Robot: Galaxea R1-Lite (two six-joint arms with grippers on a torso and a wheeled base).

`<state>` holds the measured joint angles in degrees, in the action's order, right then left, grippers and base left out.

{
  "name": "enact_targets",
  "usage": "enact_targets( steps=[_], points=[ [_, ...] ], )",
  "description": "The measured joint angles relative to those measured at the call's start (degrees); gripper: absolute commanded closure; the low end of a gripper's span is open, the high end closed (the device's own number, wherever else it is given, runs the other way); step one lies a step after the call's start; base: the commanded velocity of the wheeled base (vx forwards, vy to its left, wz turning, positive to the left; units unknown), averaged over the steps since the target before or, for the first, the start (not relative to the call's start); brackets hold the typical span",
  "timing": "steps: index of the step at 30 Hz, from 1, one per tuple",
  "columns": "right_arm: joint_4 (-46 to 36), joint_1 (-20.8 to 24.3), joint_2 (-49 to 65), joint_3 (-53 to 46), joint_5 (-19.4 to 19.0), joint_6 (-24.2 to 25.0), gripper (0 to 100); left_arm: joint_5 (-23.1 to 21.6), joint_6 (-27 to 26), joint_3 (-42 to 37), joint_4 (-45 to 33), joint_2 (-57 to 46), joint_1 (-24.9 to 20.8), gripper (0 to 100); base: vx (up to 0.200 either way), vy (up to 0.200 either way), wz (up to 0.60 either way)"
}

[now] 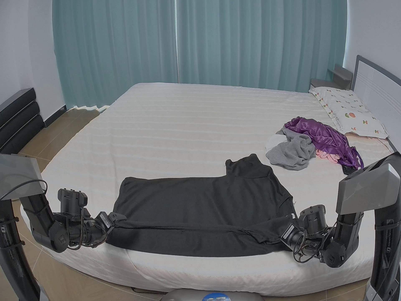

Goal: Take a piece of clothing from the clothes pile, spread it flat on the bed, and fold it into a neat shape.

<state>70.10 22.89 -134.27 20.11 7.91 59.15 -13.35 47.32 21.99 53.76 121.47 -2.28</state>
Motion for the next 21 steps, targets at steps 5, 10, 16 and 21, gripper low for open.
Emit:
enact_targets(
  steps=[5, 10, 16, 21],
  points=[
    [-0.09, -0.1, 1.94, -0.63, -0.04, 0.0, 100, 0.0, -0.11, -0.09, 0.02, 0.0, -0.04, 0, 0.0, 0.0, 0.0],
    [-0.09, -0.1, 4.3, -1.79, -0.06, -0.06, 100, 0.05, -0.17, -0.11, 0.0, 0.06, -0.11, 0, 0.0, 0.0, 0.0],
    [-0.24, 0.04, 5.99, -3.3, -0.17, -0.28, 0, 0.07, -0.17, -0.11, 0.0, 0.09, -0.11, 0, 0.0, 0.0, 0.0],
    [-0.41, 0.32, 6.51, -5.64, -0.45, -1.51, 0, 0.02, -0.11, -0.11, 0.0, 0.09, -0.09, 0, 0.0, 0.0, 0.0]
  ],
)
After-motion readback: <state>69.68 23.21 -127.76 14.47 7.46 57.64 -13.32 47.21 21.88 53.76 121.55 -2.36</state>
